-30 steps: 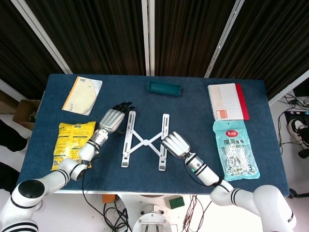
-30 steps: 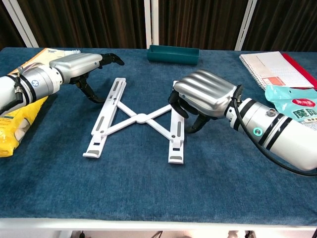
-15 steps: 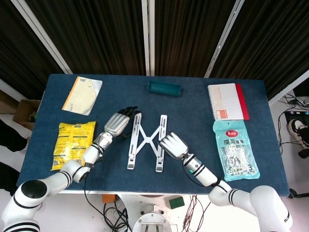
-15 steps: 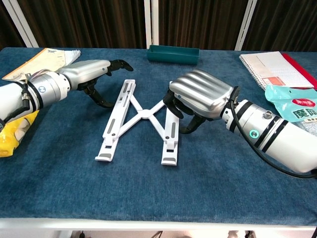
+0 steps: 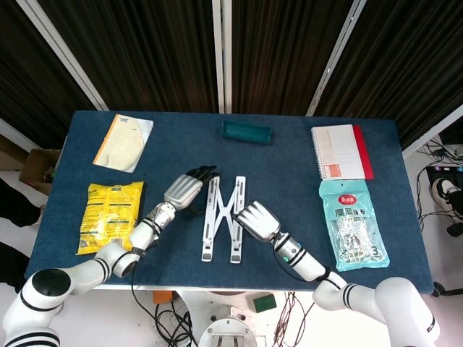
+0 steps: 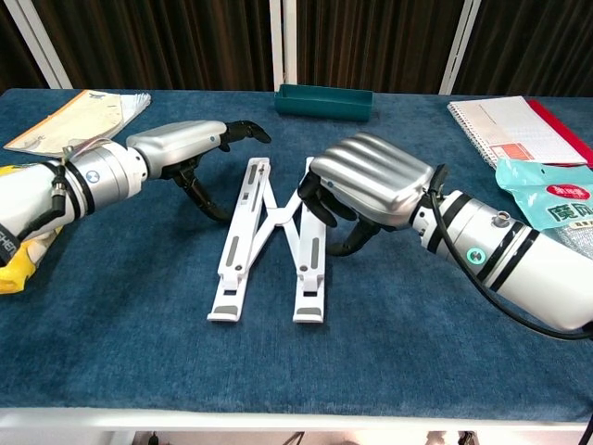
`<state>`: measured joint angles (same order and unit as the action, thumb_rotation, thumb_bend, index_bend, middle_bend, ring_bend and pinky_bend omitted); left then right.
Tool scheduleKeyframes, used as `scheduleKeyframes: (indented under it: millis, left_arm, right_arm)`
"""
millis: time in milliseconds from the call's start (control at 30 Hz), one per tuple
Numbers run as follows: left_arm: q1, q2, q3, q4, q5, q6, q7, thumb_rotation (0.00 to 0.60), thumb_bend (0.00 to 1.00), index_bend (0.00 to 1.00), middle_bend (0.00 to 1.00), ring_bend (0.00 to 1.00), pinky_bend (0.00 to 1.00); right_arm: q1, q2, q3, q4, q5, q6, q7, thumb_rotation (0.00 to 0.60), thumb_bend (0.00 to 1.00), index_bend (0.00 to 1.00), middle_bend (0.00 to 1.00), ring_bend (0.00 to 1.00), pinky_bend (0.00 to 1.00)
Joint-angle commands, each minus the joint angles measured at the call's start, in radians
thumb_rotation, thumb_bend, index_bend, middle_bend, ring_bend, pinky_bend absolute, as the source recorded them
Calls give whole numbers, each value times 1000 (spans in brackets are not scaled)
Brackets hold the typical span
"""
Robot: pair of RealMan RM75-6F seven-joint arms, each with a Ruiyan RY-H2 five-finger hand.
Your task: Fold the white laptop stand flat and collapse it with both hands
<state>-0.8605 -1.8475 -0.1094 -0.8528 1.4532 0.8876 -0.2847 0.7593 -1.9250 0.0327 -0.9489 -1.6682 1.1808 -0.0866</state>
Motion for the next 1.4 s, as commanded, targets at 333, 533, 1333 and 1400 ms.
scheduleKeyframes:
  millis: [333,533,1333,1400]
  left_arm:
    - [174,260,-42,-306,-84,194,90,600,32,101,1,29,163]
    - [253,371,-37,-433,-99,266,98,600,32,101,1,28,162]
    - [347,442,-26,-481,-107,282,21,600,32,101,1,29,160]
    - [348,441,-28,-479,-106,279,14,600,32,101,1,28,161]
  right_arm:
    - [232,371,11,-433,6,-411,-106,600,0,58,259,152,186]
    - [314,387,40,-466,56,-556,-160,600,0,0,145,20,104]
    - [452,294,-6,-317,1,-632,-144,600,0,0,86,0,0]
    - [459,290,-8,-307,2,-638,-139,600,0,0,86,0,0]
